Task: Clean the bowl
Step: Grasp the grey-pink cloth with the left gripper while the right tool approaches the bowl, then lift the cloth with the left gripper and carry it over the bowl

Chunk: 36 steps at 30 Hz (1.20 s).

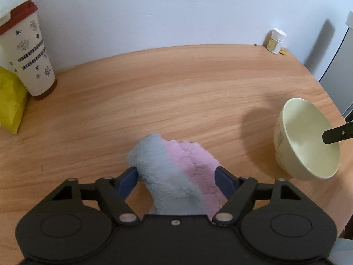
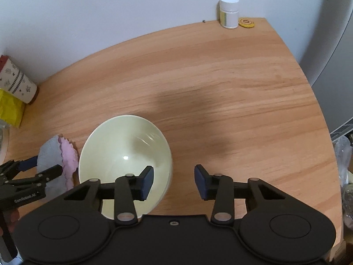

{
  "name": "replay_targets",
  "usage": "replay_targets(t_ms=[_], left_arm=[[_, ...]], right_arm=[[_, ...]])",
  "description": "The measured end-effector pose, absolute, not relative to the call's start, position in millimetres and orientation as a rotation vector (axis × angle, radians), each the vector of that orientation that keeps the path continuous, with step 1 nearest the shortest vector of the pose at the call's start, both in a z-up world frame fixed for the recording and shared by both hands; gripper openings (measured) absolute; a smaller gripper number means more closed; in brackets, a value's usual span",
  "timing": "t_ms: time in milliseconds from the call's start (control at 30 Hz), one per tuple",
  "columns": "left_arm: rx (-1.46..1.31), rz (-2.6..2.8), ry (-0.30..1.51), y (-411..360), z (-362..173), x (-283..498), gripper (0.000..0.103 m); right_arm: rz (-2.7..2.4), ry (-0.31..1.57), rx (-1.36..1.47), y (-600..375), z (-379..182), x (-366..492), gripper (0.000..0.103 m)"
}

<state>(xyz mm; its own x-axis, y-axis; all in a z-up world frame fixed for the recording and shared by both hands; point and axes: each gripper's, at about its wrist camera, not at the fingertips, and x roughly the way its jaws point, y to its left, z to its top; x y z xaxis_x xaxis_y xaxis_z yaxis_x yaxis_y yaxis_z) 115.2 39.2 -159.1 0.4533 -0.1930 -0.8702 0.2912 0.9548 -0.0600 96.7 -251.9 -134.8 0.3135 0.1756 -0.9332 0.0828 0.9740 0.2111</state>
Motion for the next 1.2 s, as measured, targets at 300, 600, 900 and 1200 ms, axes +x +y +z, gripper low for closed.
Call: replay_targets(t_ms=[300,600,900,1200], left_arm=[[0.071,-0.239,1.134,50.1,-161.9,110.6,0.051],[0.194,-0.231,1.115,37.3,-165.3,96.3,0.045],[0.161,-0.212,1.142,32.6,-168.1,93.3,0.038],[0.166,-0.24,1.19,25.5,-169.7,97.8,0.018]], right_arm=[[0.116,1.293,0.16,-249.4,-142.8,107.7,0.046],[0.172,1.312,0.255,-267.5,-141.2,114.3,0.046],[0.217,1.325,0.295,-273.8,-140.4,116.3,0.035],[0.227,1.341,0.303,-273.3,-138.8,127.5,0.012]])
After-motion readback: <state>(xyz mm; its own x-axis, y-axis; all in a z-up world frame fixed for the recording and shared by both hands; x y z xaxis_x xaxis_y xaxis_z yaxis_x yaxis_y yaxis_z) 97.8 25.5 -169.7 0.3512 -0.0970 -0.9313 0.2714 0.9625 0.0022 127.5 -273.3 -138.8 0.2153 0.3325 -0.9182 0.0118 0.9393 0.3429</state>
